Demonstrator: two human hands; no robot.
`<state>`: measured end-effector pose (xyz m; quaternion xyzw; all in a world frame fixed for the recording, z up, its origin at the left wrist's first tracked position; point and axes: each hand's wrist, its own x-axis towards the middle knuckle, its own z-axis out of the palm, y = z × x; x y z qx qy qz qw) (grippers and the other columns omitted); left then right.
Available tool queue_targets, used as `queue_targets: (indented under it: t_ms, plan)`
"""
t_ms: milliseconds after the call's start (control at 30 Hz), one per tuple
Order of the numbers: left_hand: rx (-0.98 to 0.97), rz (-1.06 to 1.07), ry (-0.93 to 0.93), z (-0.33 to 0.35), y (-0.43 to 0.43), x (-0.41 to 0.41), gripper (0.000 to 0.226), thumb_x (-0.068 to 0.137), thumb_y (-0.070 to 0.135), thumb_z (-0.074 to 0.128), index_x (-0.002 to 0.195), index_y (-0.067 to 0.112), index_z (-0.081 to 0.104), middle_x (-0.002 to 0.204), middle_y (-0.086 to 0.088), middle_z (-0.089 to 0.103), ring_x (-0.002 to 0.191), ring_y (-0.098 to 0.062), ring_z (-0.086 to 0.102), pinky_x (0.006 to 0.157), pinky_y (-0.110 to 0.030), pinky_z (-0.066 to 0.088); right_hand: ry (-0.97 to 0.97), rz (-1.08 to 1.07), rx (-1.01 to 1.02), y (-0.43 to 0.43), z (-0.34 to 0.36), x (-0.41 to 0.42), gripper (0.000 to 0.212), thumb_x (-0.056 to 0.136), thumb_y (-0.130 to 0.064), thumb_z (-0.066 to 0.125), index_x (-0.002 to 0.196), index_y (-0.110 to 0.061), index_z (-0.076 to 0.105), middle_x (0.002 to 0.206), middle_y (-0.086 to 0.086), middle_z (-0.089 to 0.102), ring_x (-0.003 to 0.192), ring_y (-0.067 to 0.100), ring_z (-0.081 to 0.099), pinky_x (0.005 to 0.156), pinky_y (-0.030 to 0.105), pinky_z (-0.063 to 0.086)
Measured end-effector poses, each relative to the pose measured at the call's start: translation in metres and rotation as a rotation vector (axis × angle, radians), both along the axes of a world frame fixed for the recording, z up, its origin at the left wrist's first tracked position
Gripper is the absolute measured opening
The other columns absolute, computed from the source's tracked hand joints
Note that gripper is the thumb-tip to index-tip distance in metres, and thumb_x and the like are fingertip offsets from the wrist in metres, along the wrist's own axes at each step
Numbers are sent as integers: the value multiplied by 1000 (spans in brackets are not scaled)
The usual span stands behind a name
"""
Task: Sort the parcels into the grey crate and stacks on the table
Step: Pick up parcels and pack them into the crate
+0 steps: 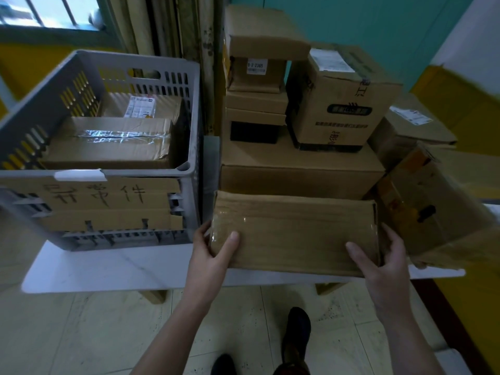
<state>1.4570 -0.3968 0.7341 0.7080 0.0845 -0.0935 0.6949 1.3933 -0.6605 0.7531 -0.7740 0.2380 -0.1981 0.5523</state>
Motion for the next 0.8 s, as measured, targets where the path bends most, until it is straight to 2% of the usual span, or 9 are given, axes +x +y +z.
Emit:
queue_targets:
  t_ms: [100, 167, 200, 300, 400, 467, 667, 733, 800]
  plan:
    - [0, -54, -39, -6, 9, 1, 111, 50, 83, 69, 143, 33, 36, 127, 19, 55, 117, 2, 54, 87, -14, 44, 40, 152, 14, -8, 4, -6, 122, 48, -74, 82, 150, -33, 29, 132, -26, 45, 114, -16, 48, 87, 14, 44]
    - [34, -119, -71, -6, 14, 2, 121, 44, 85, 74, 146, 32, 37, 130, 18, 56, 117, 2, 55, 96, -22, 46, 120, 260, -58, -9, 10, -7, 124, 44, -65, 84, 150, -39, 26, 133, -32, 40, 110, -25, 44, 82, 6, 42]
    - [45, -135, -76, -7, 15, 3, 118, 45, 81, 78, 146, 32, 39, 129, 17, 58, 116, 1, 57, 97, -25, 48, 131, 268, -98, -9, 10, -6, 119, 48, -56, 89, 148, -40, 27, 132, -32, 41, 109, -22, 46, 84, 6, 41]
    - [41, -95, -101, -3, 12, 5, 86, 62, 62, 84, 136, 35, 48, 119, 18, 64, 103, 6, 63, 85, -19, 55, 96, 160, -189, -7, 8, 0, 107, 62, -26, 90, 152, -26, 32, 140, -11, 46, 126, 6, 42, 101, 31, 41]
    - [99, -23, -97, 3, 4, 5, 52, 68, 59, 70, 115, 47, 51, 109, 22, 63, 94, 5, 64, 77, -19, 51, 48, 50, -136, -1, 5, 4, 98, 62, -35, 78, 150, -20, 38, 137, -4, 45, 123, 15, 41, 98, 40, 43]
    - [147, -17, -117, 5, 0, 6, 38, 74, 65, 65, 105, 48, 50, 105, 21, 62, 95, 4, 60, 75, -22, 48, 17, -39, -104, 1, 5, 7, 90, 63, -42, 75, 144, -18, 45, 126, -4, 49, 114, 15, 45, 90, 37, 43]
    - [133, -26, -127, 8, -5, 8, 47, 74, 77, 62, 106, 45, 53, 112, 16, 62, 94, 8, 61, 72, -18, 47, 9, -76, -64, -9, 0, 16, 75, 67, -45, 74, 133, -18, 53, 117, -5, 54, 108, 15, 50, 88, 37, 42]
    - [88, -54, -118, 6, -2, 11, 52, 73, 81, 55, 109, 43, 54, 123, 13, 58, 105, 0, 60, 82, -26, 50, -6, -91, -38, -11, -3, 20, 71, 70, -47, 71, 133, -20, 51, 120, -5, 53, 111, 14, 49, 90, 39, 42]
    - [4, -91, -142, 7, 3, 16, 52, 83, 81, 44, 112, 42, 61, 131, 26, 54, 124, 1, 51, 101, -31, 45, -21, -129, -2, -15, -7, 25, 68, 78, -45, 68, 138, -20, 47, 129, -2, 52, 116, 16, 47, 96, 42, 42]
